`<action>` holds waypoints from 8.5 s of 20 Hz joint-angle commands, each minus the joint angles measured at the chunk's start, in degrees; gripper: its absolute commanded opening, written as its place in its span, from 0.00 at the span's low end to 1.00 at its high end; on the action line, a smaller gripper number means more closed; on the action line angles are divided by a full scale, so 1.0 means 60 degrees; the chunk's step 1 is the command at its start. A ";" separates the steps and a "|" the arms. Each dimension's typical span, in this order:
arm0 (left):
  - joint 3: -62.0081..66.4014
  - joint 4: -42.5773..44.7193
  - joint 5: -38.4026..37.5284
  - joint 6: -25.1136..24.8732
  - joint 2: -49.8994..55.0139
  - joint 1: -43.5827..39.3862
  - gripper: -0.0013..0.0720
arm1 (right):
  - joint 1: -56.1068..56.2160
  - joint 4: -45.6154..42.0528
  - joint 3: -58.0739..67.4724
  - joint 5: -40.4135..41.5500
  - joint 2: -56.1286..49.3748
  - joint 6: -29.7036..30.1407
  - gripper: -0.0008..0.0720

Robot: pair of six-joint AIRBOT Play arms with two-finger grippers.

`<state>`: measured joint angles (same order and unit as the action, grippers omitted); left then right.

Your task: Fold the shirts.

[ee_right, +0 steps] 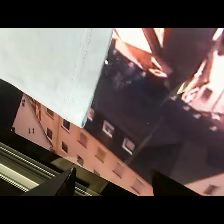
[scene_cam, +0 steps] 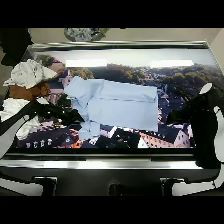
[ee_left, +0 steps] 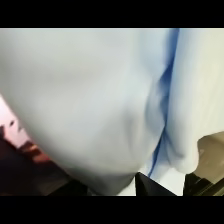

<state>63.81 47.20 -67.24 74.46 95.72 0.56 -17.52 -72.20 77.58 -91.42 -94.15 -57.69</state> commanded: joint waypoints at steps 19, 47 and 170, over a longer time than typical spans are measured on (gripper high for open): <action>0.0637 0.0637 -0.1337 -0.1031 -0.0994 0.0510 0.06 | 0.1235 0.3271 -0.2331 0.3901 0.0368 -0.0273 0.07; 0.7533 0.3818 -0.0583 0.1770 -0.5821 0.1075 0.06 | 0.1249 -0.1756 0.4346 0.1727 0.5180 0.0149 0.07; 0.3683 0.0874 -0.1282 0.1056 0.0364 0.2637 0.65 | 0.0470 0.1271 0.3264 0.2098 -0.2218 -0.0273 0.94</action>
<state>83.83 52.56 -72.38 80.86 99.57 15.99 -12.47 -64.66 96.44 -77.03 -108.90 -63.22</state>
